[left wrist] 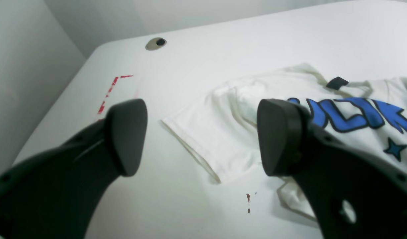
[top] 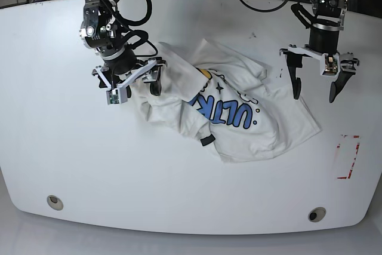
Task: Fold the T-shirt properly
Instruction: 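Grasp a bunched fold of the shirt with the right gripper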
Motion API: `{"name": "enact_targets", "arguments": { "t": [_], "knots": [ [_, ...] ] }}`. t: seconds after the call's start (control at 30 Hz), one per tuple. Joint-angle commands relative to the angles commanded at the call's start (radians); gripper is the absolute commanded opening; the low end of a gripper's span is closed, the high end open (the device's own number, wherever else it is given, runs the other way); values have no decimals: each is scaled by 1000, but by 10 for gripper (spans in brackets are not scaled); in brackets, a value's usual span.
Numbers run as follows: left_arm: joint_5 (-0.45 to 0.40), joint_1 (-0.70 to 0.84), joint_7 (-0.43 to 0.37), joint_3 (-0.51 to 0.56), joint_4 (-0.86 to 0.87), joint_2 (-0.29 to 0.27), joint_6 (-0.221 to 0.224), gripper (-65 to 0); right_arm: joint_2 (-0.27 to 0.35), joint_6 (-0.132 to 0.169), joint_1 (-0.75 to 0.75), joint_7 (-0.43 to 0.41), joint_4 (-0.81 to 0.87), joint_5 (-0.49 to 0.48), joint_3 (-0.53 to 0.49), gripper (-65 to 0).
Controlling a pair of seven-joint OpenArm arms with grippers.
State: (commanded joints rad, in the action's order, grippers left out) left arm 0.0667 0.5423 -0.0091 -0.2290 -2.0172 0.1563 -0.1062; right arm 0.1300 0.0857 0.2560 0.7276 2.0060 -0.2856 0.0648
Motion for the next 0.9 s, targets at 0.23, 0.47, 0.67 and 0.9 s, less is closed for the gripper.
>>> {"name": "enact_targets", "arguments": {
  "t": [0.23, 0.47, 0.67, 0.9],
  "knots": [
    [-1, -1, 5, -4, -1, 3, 1, -173, 16, 0, -3, 6, 10, 29, 53, -201],
    [-3, -4, 13, -6, -2, 4, 0, -166, 27, -3, -8, 20, -4, 30, 115, -199],
    [-2, -2, 13, -3, -4, 7, -1, -166, 23, -7, -11, 21, -28, 12, 122, -199],
    [0, -3, 10, -1, -1, 6, 0, -165, 11, -9, -13, 15, -57, 7, 118, -200]
  ]
}}
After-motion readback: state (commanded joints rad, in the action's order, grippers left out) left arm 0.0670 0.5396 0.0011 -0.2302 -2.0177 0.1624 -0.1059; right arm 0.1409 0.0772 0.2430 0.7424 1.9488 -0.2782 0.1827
